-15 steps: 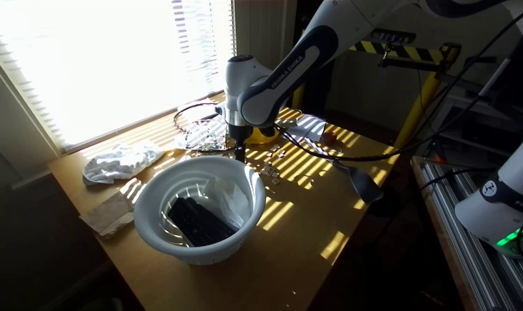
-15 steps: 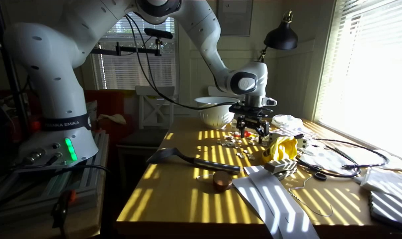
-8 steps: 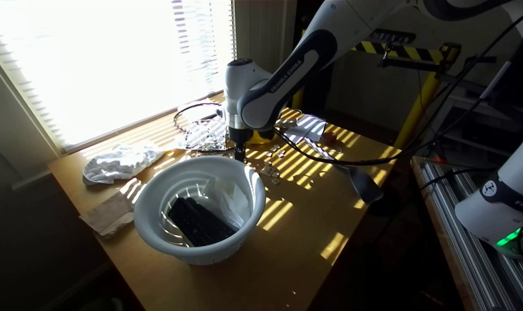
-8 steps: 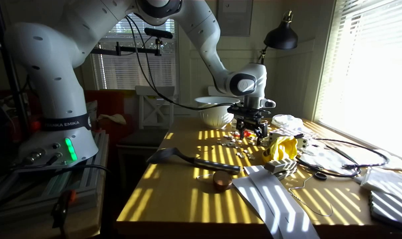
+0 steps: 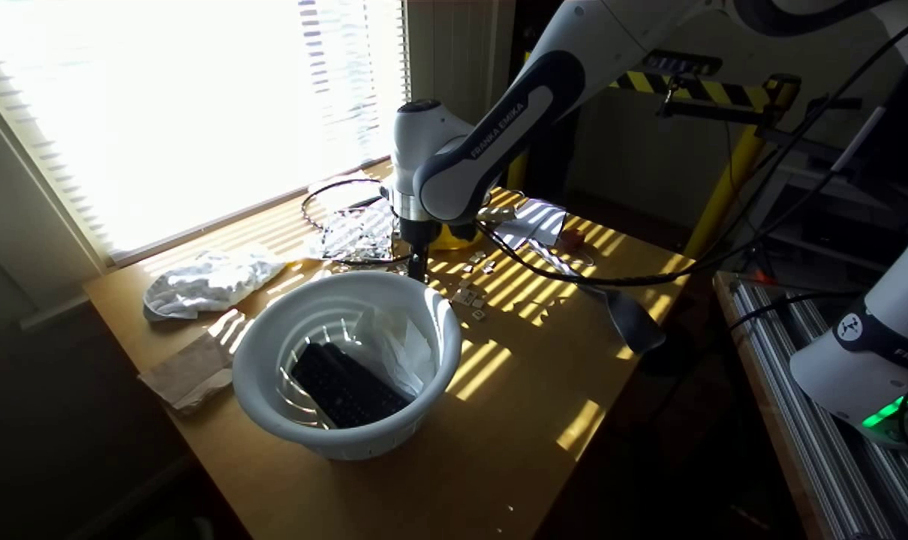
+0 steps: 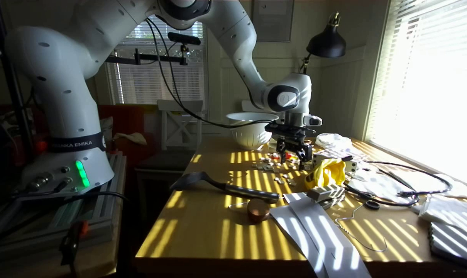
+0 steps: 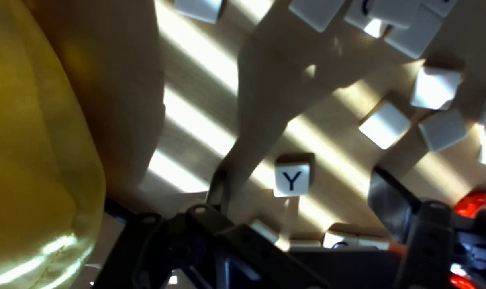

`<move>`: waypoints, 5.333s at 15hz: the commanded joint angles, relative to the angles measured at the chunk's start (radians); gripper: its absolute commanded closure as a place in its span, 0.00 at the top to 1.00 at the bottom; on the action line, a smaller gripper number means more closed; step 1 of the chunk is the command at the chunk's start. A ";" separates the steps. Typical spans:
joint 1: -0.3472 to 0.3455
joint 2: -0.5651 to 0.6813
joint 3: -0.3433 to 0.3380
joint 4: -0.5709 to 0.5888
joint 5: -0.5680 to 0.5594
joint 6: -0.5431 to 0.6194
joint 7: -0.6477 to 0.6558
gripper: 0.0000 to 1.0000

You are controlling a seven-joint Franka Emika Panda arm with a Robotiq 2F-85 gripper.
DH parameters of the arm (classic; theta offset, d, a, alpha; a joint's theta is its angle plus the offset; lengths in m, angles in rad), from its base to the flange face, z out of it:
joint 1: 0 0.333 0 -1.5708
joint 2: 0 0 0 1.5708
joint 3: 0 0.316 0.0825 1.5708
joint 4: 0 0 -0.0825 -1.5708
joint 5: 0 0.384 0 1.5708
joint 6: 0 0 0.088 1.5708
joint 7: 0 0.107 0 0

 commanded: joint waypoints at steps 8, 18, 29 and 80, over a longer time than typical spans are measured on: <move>0.025 -0.007 -0.038 0.037 0.010 -0.151 0.038 0.08; 0.047 -0.176 -0.089 -0.152 0.004 -0.014 0.133 0.05; -0.157 -0.365 -0.085 -0.394 0.238 0.263 0.153 0.05; -0.284 0.059 -0.014 0.287 0.474 -0.263 0.116 0.05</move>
